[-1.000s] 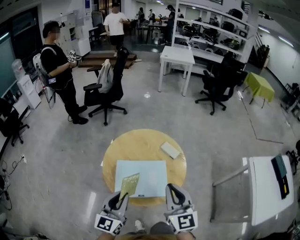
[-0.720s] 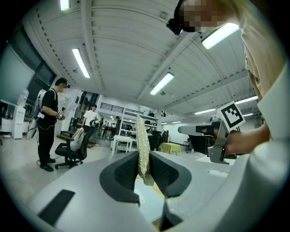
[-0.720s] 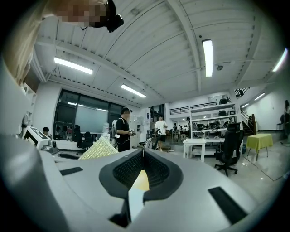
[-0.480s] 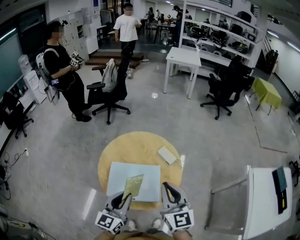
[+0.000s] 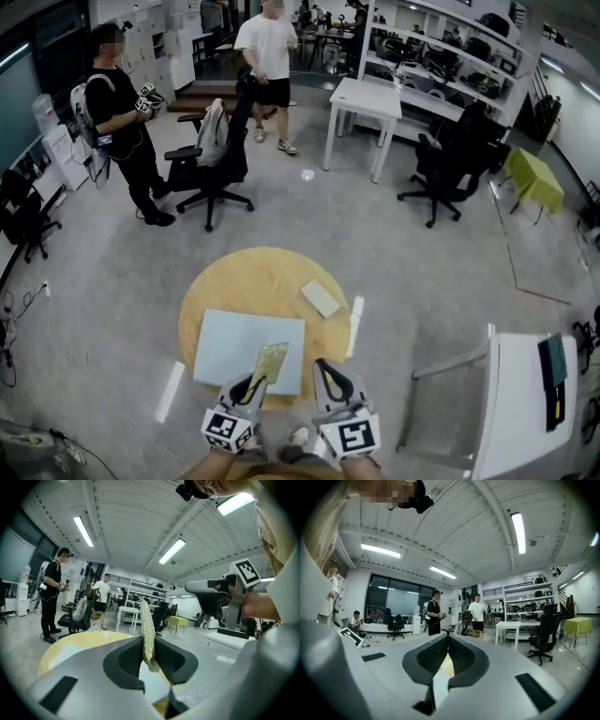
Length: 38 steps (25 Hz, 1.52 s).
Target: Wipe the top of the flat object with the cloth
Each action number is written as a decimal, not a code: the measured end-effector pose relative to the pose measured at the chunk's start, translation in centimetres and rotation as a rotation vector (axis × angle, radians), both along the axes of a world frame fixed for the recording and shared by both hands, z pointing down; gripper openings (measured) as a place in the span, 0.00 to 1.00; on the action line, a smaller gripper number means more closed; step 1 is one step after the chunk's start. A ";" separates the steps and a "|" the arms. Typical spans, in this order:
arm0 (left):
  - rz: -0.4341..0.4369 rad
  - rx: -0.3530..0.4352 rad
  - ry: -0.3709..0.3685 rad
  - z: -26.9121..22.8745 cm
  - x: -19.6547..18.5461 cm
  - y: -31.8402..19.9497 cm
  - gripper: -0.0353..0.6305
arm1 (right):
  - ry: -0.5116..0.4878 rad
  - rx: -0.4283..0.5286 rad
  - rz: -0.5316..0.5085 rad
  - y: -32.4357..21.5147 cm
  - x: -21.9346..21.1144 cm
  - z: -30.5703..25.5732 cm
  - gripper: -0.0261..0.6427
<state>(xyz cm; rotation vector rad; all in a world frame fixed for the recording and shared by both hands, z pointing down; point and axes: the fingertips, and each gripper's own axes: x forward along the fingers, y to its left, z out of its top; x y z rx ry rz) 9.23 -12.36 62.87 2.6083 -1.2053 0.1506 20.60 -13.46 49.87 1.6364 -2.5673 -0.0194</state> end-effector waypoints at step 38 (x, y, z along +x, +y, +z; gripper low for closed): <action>-0.208 -0.228 -0.384 11.6 -13.1 -3.6 0.15 | -0.012 -0.045 -0.069 -3.0 -4.2 2.0 0.04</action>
